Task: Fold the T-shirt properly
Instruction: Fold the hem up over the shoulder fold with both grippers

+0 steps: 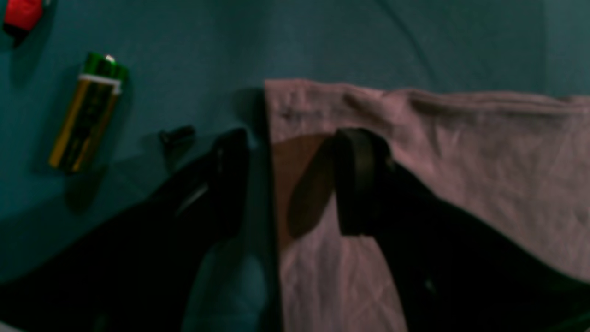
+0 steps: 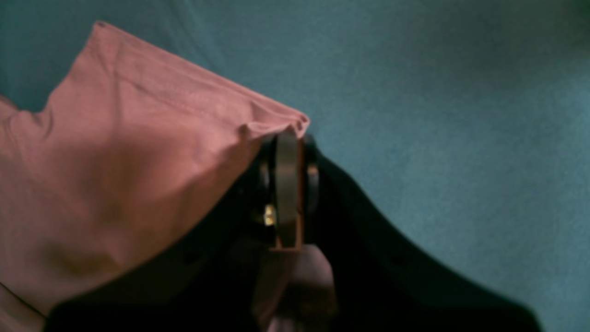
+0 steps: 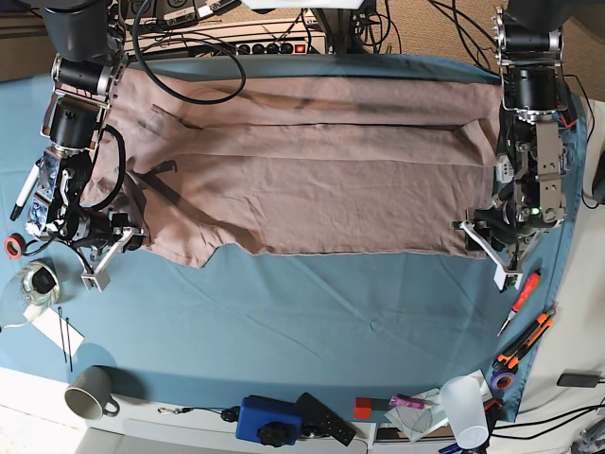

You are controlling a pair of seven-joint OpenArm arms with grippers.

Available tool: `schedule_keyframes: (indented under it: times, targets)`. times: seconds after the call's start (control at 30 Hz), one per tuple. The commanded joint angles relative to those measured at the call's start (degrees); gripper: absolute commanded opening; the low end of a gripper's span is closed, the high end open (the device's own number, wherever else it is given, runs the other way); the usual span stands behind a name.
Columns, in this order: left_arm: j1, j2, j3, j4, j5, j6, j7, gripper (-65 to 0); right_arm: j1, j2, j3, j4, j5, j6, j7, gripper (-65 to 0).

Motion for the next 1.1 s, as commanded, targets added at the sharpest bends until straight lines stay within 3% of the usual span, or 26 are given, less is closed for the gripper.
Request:
schedule_keyframes:
  times: [0.0,0.1,0.3,0.87,1.07]
  targets:
    - [-0.44,-0.11,0.17,-0.20,-1.62,-0.76,3.45,-34.7,0.50,0.94,-0.02,0.28,-1.77,-0.07,-2.19,-65.0]
    - [-1.38,-0.11,0.17,-0.17,-3.21,-0.68,4.68,-38.7,0.50,0.96,-0.02,0.28,-1.05,0.13,-2.16,-65.0]
    - [-2.51,-0.13,0.17,-0.17,-3.19,-0.63,4.92,-65.0,0.50,0.94,-0.02,0.63,5.16,3.96,-2.01,-65.0]
    - [-3.10,-0.17,-2.69,10.27,-3.15,0.00,14.12,-65.0,0.46,0.94,0.02,19.87,7.89,3.74,-5.11,-65.0]
    - [-1.95,-0.96,-7.43,12.74,-6.84,-0.83,17.14,-65.0,0.07,0.96,0.31,20.61,13.53,3.78,-9.79,-65.0]
